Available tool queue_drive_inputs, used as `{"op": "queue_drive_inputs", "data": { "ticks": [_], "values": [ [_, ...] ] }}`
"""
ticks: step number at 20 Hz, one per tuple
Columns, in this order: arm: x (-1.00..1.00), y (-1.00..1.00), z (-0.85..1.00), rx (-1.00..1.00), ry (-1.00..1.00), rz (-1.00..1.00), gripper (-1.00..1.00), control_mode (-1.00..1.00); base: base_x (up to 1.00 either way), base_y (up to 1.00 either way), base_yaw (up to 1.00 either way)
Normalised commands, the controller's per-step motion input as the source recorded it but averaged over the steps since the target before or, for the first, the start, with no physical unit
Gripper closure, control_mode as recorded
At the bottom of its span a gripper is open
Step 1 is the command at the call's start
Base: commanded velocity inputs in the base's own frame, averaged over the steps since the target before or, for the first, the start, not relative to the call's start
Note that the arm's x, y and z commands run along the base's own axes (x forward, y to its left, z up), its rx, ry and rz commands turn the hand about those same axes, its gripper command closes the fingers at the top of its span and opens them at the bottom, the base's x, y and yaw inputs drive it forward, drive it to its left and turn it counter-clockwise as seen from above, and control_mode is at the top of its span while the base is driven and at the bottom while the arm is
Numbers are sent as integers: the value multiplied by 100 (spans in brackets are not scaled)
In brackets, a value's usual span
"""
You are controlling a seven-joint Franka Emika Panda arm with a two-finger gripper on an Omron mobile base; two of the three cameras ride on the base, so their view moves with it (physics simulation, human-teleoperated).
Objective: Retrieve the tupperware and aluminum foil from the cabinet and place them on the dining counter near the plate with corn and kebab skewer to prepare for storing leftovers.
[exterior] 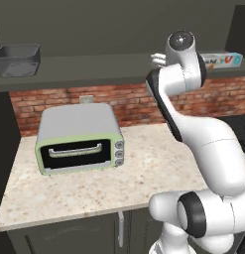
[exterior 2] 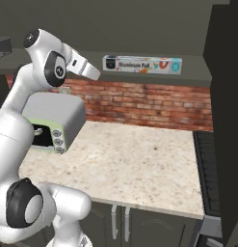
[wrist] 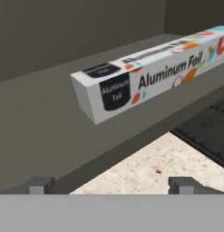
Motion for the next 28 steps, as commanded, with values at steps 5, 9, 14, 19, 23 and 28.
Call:
{"op": "queue_drive_inputs", "data": {
  "ticks": [5,9,14,19,23,28],
  "values": [
    [52,0,0,0,7,-3,-100,-100,0,0,0],
    [55,0,0,0,7,0,-100,-100,0,0,0],
    [56,0,0,0,4,-6,-100,-100,0,0,0],
    [48,-3,0,0,1,-13,-100,-100,0,0,0],
    [35,-16,0,0,0,-16,-100,-100,0,0,0],
    [20,-37,-8,0,0,-18,-100,-100,0,0,0]
  ]
}}
